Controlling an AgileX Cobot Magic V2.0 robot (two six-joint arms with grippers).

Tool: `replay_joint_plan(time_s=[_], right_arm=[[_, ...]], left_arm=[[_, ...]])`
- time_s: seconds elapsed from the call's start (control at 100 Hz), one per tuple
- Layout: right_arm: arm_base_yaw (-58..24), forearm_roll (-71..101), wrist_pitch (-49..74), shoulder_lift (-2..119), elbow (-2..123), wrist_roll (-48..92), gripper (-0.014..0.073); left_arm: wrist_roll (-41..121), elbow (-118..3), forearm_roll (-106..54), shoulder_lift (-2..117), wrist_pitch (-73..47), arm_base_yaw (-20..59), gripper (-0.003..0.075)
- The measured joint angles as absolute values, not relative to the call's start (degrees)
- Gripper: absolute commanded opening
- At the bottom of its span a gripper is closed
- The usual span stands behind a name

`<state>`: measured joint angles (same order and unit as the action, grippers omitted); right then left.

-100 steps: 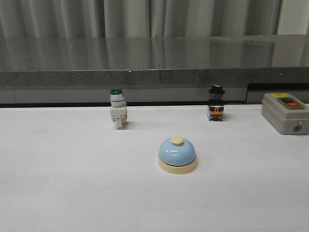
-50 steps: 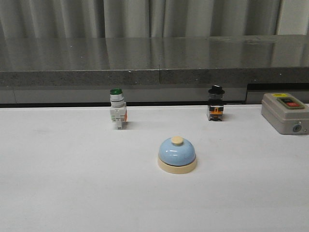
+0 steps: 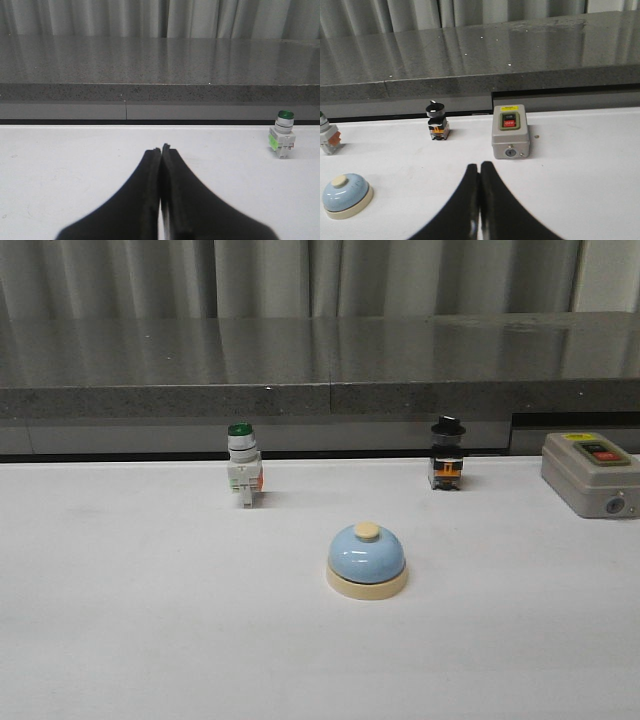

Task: Place and press bell with both arms

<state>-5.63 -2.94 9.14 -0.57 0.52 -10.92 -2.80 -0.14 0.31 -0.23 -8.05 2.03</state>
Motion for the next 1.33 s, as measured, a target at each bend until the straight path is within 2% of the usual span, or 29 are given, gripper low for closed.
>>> replay_joint_plan(time_s=[0.33,1.33], right_arm=[[-3.79,-2.94,4.61,-0.57,-1.58,-11.48,-0.0064],[-3.79,-2.94,4.42,-0.57,-1.58,-11.73,-0.0064]], left_arm=[[-2.80,-0.14,0.31,-0.23,-8.05,2.03,-0.0021],[-2.80,-0.14,0.31,-0.23,-8.05,2.03,-0.0021]])
